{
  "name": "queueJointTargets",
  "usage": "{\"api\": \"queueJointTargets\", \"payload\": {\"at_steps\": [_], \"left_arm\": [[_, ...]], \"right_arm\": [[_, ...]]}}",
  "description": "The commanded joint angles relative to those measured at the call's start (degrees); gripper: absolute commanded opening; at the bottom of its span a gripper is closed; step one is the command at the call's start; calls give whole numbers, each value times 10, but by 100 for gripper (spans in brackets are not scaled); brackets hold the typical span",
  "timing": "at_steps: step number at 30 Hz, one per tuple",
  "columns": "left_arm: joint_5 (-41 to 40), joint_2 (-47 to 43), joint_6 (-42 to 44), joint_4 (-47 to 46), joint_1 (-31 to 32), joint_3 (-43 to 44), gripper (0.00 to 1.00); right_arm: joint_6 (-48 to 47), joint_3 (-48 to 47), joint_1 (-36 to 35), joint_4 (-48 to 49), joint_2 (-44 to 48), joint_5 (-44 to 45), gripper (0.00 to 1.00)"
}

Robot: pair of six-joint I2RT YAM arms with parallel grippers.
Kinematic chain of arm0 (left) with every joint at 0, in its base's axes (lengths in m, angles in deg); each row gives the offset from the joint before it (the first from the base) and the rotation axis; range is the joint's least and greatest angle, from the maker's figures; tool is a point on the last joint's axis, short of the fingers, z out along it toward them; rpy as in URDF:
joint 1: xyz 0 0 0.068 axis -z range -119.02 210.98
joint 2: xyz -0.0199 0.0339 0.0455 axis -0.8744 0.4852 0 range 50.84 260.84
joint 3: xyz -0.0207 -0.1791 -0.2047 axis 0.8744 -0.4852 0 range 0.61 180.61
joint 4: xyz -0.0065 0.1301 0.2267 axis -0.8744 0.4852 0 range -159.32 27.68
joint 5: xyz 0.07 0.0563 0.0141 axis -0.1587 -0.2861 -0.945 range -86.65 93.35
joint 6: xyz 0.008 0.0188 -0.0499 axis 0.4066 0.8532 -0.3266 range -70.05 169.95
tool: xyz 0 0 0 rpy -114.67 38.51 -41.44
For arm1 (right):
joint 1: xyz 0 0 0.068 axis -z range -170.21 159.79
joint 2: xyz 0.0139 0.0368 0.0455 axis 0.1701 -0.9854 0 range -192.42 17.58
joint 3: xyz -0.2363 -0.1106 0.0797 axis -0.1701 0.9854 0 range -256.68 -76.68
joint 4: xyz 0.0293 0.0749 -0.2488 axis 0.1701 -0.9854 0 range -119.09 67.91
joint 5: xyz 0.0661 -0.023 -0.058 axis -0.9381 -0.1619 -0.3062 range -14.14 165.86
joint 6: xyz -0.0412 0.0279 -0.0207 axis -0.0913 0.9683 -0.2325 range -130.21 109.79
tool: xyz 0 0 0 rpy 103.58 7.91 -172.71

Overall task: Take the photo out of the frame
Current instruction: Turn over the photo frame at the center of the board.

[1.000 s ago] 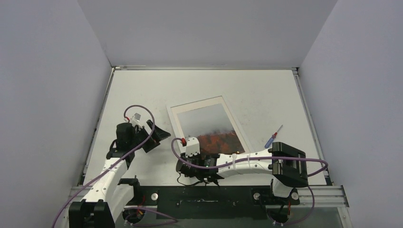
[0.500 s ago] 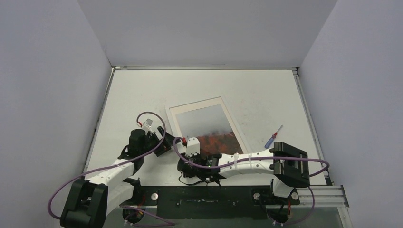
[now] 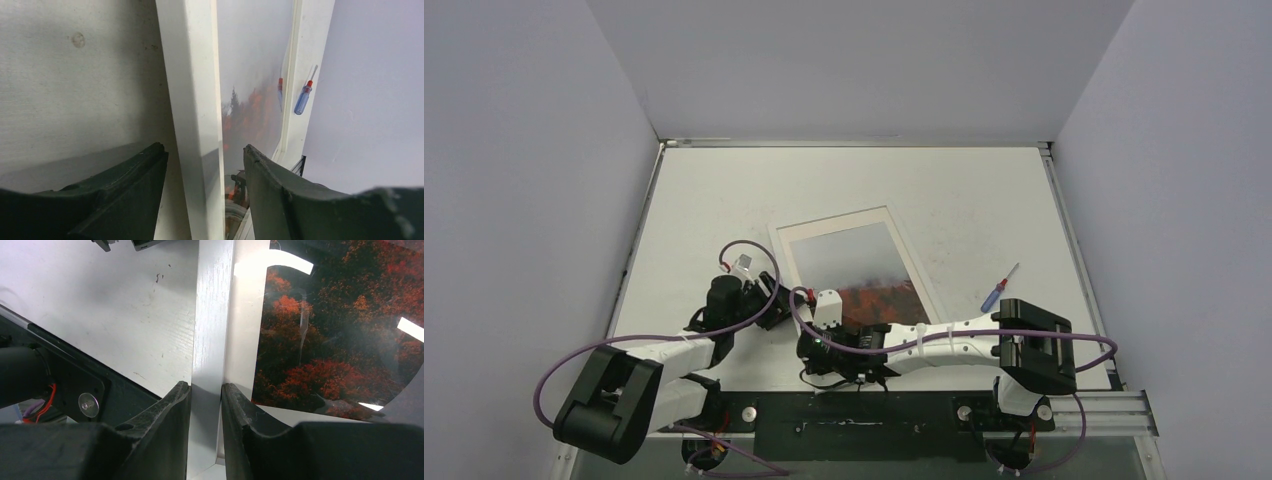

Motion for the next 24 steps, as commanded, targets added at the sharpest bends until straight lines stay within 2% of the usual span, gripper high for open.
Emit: {"api": "queueJointTargets", "payload": {"at_steps": [1, 4, 9, 15, 21, 24], "left_arm": [[-2, 8, -26, -88, 2, -1, 53], [27, 22, -14, -98, 2, 17, 52], [31, 48, -43, -191, 2, -2, 47], [32, 62, -52, -239, 2, -16, 35], [30, 45, -54, -246, 3, -19, 34], [24, 28, -55, -239, 2, -19, 30]], "right_arm": [[11, -2, 8, 55, 47, -5, 0], [15, 10, 11, 80, 55, -16, 0], [19, 16, 13, 91, 60, -24, 0], [36, 40, 16, 133, 64, -42, 0], [45, 52, 22, 150, 67, -51, 0], [45, 58, 23, 156, 69, -58, 0]]}}
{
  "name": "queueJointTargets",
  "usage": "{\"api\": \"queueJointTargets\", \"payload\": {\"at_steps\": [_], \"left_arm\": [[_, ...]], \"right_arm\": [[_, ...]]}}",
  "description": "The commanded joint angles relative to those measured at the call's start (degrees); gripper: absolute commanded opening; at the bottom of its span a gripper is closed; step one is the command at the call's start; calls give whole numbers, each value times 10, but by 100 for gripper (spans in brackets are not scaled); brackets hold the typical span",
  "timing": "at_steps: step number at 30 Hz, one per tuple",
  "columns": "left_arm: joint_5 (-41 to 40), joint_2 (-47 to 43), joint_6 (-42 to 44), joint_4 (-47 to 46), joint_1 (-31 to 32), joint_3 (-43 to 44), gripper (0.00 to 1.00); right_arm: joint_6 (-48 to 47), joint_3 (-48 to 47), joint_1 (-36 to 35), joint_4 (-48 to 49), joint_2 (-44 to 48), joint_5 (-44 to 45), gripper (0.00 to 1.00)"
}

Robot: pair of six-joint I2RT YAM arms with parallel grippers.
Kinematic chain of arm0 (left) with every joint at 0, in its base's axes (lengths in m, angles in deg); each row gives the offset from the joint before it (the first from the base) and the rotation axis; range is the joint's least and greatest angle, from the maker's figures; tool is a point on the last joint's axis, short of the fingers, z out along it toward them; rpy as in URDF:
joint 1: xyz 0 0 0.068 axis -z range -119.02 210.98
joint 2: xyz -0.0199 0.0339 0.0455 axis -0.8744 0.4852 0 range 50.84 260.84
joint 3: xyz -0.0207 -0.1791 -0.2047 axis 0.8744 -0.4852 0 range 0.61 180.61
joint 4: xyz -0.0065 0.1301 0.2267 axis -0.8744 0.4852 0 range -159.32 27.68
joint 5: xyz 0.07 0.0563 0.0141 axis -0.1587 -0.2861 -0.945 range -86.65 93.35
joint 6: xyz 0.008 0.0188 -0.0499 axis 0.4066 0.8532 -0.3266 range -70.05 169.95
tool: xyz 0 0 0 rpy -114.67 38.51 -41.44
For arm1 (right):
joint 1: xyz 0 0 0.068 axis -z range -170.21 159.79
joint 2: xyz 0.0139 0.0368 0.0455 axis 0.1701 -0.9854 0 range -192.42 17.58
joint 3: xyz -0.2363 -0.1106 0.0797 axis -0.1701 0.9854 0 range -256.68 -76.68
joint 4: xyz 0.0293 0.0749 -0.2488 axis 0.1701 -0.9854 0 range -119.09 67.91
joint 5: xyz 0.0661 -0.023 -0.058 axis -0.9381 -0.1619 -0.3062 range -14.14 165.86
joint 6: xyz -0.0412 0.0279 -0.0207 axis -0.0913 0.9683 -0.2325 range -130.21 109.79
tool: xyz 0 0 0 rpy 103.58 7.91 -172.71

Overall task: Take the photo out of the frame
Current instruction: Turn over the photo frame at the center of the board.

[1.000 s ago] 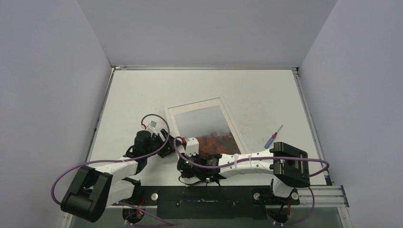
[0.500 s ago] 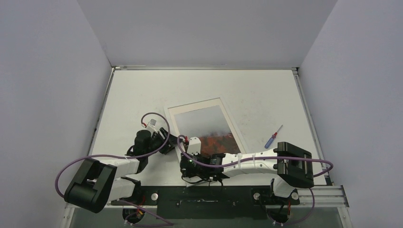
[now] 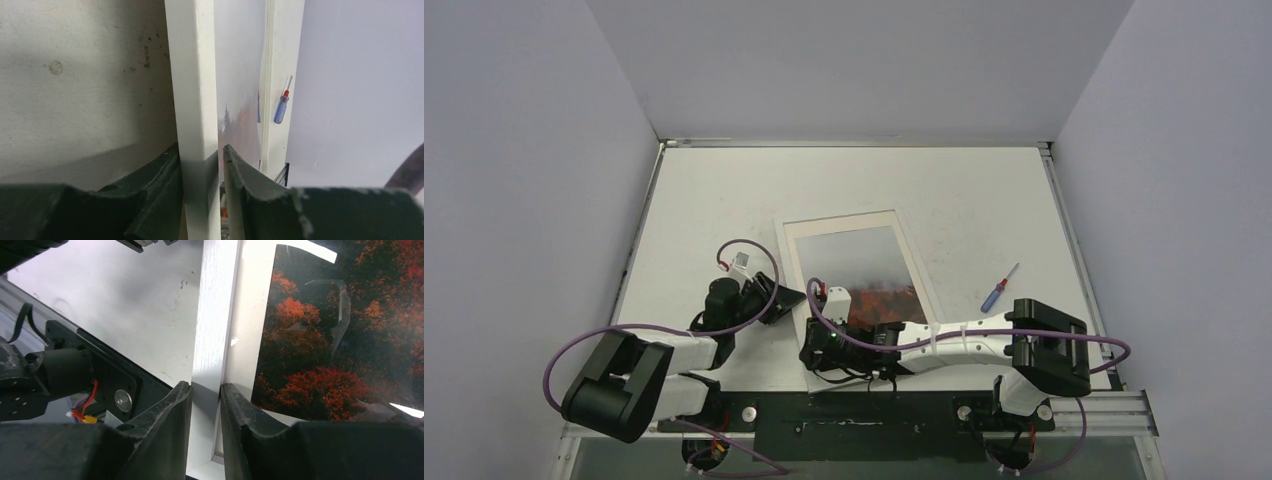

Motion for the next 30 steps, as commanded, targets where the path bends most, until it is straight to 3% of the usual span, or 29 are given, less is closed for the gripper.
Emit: {"api": "queueJointTargets", "payload": {"at_steps": [1, 12, 24, 30], "left_arm": [[17, -40, -11, -72, 3, 7, 30], [12, -97, -8, -37, 1, 5, 29], [9, -109, -13, -25, -1, 3, 3], [-11, -143, -17, 21, -5, 4, 0]], "right_arm": [[15, 4, 4, 77, 32, -16, 0], [34, 24, 15, 144, 33, -47, 0], [34, 29, 15, 133, 38, -40, 0], [-6, 14, 15, 86, 58, -26, 14]]}}
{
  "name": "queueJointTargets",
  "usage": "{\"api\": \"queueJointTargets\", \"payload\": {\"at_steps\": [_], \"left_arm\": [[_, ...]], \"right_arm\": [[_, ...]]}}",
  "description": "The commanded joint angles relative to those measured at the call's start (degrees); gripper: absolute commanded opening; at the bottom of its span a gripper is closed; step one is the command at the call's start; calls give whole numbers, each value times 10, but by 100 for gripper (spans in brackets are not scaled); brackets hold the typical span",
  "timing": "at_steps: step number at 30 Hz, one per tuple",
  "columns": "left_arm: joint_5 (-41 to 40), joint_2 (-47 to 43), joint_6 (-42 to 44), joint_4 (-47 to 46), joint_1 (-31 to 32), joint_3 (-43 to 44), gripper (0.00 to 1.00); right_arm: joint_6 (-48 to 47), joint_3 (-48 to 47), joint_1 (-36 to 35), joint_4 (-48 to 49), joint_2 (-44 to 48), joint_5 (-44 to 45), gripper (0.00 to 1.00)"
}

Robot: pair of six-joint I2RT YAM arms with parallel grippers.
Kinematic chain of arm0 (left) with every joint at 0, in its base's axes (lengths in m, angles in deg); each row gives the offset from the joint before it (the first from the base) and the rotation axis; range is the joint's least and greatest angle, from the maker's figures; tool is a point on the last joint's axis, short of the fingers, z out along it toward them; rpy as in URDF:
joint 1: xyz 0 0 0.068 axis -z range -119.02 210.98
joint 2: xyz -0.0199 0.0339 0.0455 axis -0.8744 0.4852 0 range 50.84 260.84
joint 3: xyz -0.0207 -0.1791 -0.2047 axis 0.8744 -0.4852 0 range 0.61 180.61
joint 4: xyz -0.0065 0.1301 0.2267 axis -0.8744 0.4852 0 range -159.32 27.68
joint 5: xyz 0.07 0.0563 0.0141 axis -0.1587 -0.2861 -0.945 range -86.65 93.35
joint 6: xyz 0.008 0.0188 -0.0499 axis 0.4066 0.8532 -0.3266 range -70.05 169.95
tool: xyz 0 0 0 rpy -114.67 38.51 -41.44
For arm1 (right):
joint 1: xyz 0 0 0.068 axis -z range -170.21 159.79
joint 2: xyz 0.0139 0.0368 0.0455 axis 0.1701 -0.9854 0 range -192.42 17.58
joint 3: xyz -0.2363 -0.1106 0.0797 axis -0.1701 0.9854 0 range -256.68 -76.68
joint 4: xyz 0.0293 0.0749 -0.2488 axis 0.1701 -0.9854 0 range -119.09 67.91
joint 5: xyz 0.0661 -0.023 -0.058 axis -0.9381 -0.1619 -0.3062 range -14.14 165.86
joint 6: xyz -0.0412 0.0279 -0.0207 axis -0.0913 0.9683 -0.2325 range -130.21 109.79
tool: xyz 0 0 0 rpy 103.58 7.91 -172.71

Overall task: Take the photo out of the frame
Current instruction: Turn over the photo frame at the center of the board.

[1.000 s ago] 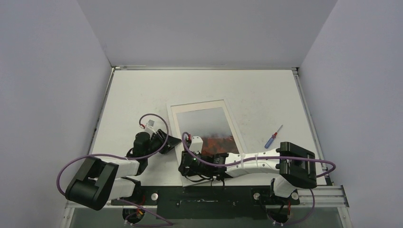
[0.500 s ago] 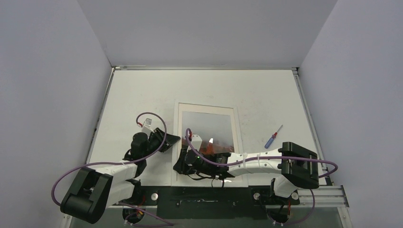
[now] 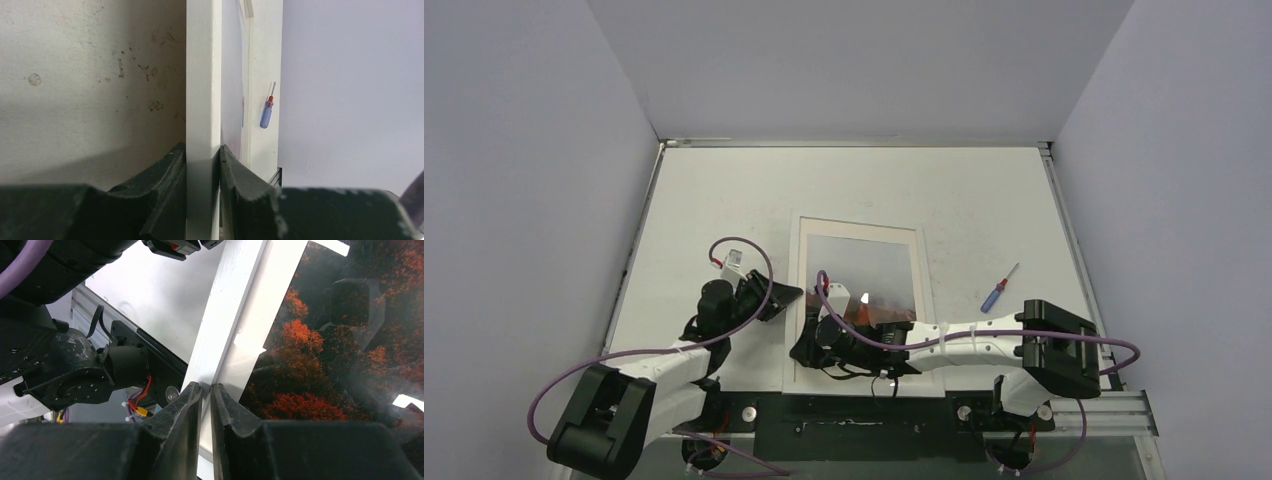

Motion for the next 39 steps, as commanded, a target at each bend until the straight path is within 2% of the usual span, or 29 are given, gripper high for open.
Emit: {"api": "queueJointTargets", "payload": {"at_steps": [1, 4, 10, 16, 22, 24, 27, 33, 36, 39], "left_arm": [[1, -49, -15, -11, -1, 12, 0], [-15, -85, -8, 41, -2, 19, 0], [-48, -163, 15, 154, -2, 38, 0], [-63, -204, 25, 224, -3, 51, 0], [-80, -209, 49, 299, -3, 87, 0], [-89, -204, 58, 347, -3, 119, 0], [-93, -198, 72, 396, -3, 147, 0], [-90, -192, 79, 426, -2, 158, 0], [-88, -183, 88, 442, -3, 165, 0], [-84, -174, 96, 451, -3, 173, 0]], "right_arm": [[-46, -19, 1, -43, 42, 29, 17], [-81, -35, -4, -91, 64, 47, 24], [-127, -40, -23, -158, 132, 107, 60], [-211, -40, -58, -233, 218, 181, 81], [-295, -29, -122, -292, 271, 288, 87], [-333, -20, -126, -315, 259, 284, 87], [-305, -37, -140, -378, 234, 324, 87], [-394, -11, -251, -259, 245, 316, 85], [-423, -26, -291, -250, 212, 328, 83], [-442, -45, -331, -261, 158, 379, 83]]}}
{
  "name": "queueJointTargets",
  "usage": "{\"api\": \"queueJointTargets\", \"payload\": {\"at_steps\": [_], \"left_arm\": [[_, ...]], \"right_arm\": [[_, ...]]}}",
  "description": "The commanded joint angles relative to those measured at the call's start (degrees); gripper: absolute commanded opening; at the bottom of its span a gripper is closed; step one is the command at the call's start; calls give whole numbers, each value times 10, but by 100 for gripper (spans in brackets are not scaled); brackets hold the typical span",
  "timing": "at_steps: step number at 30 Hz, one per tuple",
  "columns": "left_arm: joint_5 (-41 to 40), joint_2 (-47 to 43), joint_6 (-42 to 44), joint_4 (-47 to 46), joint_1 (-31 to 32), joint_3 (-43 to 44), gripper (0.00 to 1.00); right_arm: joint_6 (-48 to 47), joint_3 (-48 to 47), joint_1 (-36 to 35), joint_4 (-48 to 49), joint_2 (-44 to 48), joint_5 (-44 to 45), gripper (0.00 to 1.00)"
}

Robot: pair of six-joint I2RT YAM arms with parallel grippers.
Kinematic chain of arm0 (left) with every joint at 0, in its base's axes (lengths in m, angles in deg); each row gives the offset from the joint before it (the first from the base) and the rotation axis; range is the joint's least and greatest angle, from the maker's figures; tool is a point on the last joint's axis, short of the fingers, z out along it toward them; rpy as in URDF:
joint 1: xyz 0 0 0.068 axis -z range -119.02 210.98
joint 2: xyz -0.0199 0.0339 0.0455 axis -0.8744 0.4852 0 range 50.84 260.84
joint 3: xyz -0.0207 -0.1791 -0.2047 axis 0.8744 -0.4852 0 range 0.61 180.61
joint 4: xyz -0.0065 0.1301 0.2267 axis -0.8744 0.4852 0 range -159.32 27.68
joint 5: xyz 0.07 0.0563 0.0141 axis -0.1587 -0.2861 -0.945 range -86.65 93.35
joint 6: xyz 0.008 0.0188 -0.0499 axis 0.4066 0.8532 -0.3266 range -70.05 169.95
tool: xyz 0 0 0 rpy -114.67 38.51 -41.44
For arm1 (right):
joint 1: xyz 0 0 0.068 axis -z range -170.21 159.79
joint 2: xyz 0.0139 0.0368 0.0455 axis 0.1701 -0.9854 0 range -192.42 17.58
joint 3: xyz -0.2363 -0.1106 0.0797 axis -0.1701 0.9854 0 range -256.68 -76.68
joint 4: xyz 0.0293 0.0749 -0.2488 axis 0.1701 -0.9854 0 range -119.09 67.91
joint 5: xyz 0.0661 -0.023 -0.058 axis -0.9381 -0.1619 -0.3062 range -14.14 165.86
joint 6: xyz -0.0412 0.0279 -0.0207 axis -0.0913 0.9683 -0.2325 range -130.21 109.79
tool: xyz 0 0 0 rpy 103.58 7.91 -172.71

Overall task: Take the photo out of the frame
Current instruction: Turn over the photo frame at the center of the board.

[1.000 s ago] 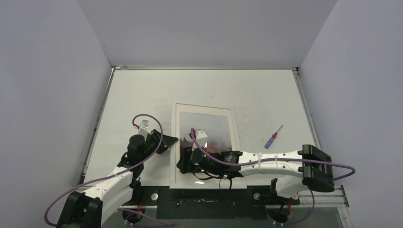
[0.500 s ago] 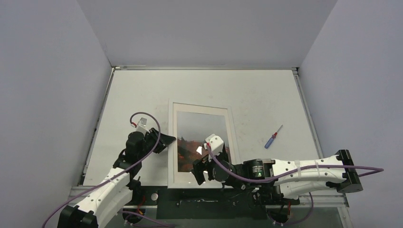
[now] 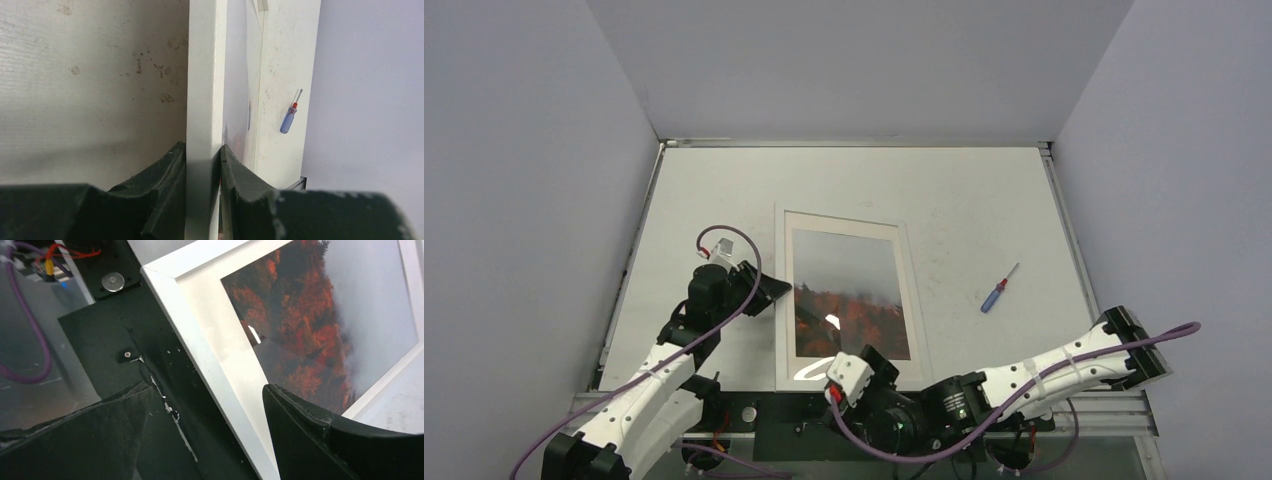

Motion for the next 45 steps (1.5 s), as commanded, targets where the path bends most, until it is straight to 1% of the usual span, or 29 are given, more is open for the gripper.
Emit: {"api": "queueJointTargets", "payload": {"at_steps": [1, 4, 8, 10, 12, 16, 20, 22, 25, 26, 28, 30, 32, 33, 38, 40, 42, 45], "left_arm": [[-15, 16, 26, 41, -2, 39, 0], [-11, 23, 27, 43, -2, 43, 0], [-3, 35, 30, 48, -2, 50, 0], [-2, 37, 32, 56, -2, 52, 0], [-1, 37, 33, 60, -2, 52, 0], [-1, 35, 34, 65, -2, 54, 0], [-1, 37, 38, 71, -2, 58, 0], [0, 37, 39, 74, -2, 60, 0], [-1, 31, 38, 79, -2, 59, 0], [1, 29, 38, 79, -2, 59, 0], [1, 28, 46, 92, -2, 68, 0], [-3, 30, 57, 114, -3, 80, 0], [0, 32, 60, 120, -2, 85, 0], [3, 33, 59, 118, -3, 84, 0], [10, 26, 50, 103, -2, 75, 0], [10, 27, 54, 106, -2, 77, 0], [13, 30, 55, 108, -2, 77, 0], [17, 35, 56, 107, -2, 78, 0]], "right_arm": [[-59, -35, -53, 16, -75, 93, 83], [-72, -62, -79, -4, -142, 145, 83], [-71, -108, -92, -43, -239, 203, 82], [-64, -126, -98, -63, -269, 249, 82], [-66, -135, -98, -72, -288, 265, 82], [-69, -134, -97, -71, -298, 282, 82], [-68, -111, -93, -59, -292, 286, 82], [-82, -88, -90, -15, -281, 276, 82], [-114, -54, -80, 73, -258, 225, 82], [-122, -49, -81, 89, -259, 222, 82], [-120, -53, -81, 82, -275, 246, 80], [-102, -72, -76, 41, -301, 279, 79], [-80, -94, -67, -9, -326, 307, 76], [-78, -99, -63, -18, -337, 318, 75], [-94, -91, -52, -4, -350, 323, 71], [-96, -87, -43, -2, -347, 323, 68], [-99, -83, -36, -3, -345, 327, 62], [-105, -80, -29, -3, -342, 332, 46]]}}
